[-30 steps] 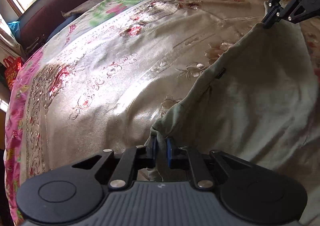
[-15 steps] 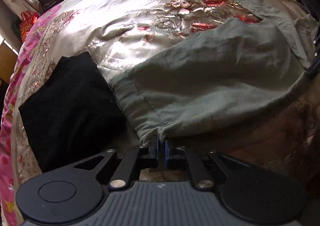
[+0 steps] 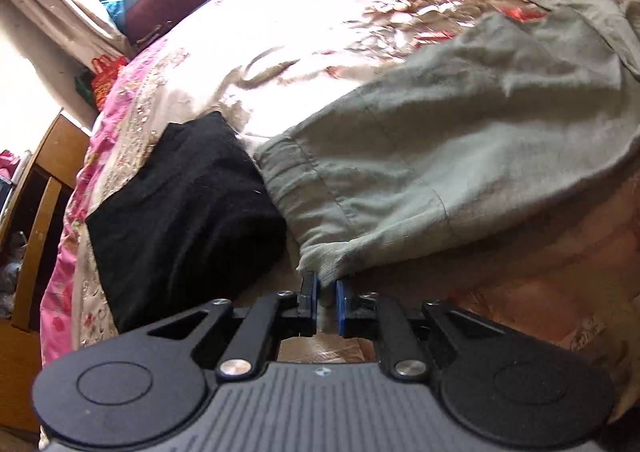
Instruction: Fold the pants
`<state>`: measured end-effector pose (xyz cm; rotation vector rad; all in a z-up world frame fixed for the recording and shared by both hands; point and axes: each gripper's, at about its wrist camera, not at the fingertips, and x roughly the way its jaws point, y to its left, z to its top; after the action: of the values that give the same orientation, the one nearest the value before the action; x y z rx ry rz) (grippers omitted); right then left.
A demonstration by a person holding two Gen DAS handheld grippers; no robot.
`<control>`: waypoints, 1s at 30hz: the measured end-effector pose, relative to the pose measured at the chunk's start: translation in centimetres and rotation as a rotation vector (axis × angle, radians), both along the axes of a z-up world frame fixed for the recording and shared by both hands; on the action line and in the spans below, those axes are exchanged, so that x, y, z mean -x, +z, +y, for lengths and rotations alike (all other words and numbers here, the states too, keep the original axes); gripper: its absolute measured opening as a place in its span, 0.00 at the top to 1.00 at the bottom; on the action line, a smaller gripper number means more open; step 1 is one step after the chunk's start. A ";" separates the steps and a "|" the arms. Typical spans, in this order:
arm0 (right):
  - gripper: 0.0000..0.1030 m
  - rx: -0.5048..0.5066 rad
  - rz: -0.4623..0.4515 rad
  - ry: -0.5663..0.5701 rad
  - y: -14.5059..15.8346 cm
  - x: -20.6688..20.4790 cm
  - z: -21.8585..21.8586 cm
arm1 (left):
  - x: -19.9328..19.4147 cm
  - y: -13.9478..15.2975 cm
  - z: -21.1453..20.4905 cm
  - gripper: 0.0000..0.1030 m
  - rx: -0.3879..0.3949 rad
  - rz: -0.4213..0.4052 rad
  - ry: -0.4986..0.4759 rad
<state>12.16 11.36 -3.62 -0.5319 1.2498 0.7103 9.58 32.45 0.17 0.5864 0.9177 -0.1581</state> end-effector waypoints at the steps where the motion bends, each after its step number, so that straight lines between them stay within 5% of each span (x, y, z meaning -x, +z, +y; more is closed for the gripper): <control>1: 0.87 0.004 -0.002 -0.009 -0.6 0.4 0.1 | 0.0 -0.1 0.1 0.76 -0.013 -0.002 0.012; 7: 0.85 -0.041 0.005 -0.075 0.7 0.5 -0.8 | 1.7 -1.7 1.5 0.76 -0.107 0.102 0.092; 12: 0.76 -0.117 -0.107 -0.323 5.3 -1.8 -6.2 | 1.4 2.7 -0.4 0.75 0.017 0.034 0.168; 17: 0.70 -0.009 -0.305 -0.534 4.4 -9.6 -11.2 | -0.5 4.9 -7.7 0.75 0.216 -0.031 0.063; 25: 0.62 0.026 -0.371 -0.873 -1.2 -22.9 -15.0 | -2.9 0.8 -20.6 0.75 0.530 0.123 -0.093; 29: 0.62 0.033 -0.411 -0.918 -2.8 -24.3 -16.1 | -2.8 -1.2 -24.2 0.75 0.511 0.155 -0.139; 30: 0.76 0.013 -0.399 -0.945 -2.7 -24.4 -16.8 | -2.8 -1.6 -24.8 0.75 0.503 0.165 -0.149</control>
<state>36.57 -5.44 -6.28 -0.0411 0.9710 -0.1983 12.42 7.63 -1.42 0.1739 0.9479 -0.5606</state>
